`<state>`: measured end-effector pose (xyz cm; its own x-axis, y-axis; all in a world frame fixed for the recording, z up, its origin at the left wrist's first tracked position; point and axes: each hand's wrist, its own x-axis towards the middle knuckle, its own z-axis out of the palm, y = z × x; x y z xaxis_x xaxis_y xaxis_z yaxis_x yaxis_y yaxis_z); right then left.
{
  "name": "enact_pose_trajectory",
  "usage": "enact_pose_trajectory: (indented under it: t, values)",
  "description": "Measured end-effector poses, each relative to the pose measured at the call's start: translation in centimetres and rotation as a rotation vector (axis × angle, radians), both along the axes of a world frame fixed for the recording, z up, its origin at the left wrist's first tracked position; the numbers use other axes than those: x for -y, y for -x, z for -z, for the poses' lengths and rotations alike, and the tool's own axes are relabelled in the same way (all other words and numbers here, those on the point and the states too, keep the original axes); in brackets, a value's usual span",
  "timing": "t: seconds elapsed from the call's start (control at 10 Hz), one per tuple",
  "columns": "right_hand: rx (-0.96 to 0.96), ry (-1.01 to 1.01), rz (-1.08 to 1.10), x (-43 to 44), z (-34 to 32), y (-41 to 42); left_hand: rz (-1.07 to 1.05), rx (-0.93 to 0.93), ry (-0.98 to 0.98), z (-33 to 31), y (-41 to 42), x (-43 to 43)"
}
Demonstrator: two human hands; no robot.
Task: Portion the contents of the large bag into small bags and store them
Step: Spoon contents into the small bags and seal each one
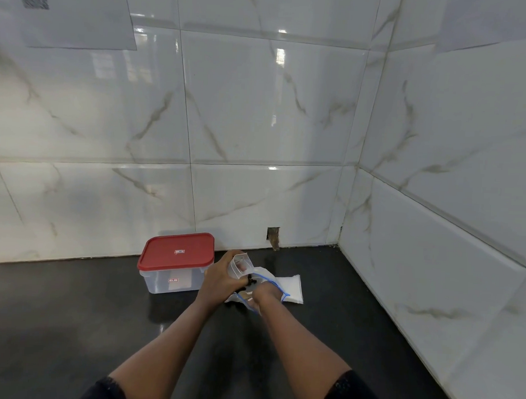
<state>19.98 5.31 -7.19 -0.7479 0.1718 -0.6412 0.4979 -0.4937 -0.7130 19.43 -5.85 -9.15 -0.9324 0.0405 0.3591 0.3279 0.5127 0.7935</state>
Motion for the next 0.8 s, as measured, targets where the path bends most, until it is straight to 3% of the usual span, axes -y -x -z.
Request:
enact_pose_trajectory:
  t: [0.2, 0.8]
  values:
    - [0.063, 0.189, 0.025, 0.8, -0.2, 0.1, -0.008, -0.017, 0.003, -0.2, -0.2, 0.6]
    - [-0.045, 0.099, 0.142, 0.5, 0.4, -0.7, -0.008, -0.018, 0.0, 0.4, -0.6, 0.4]
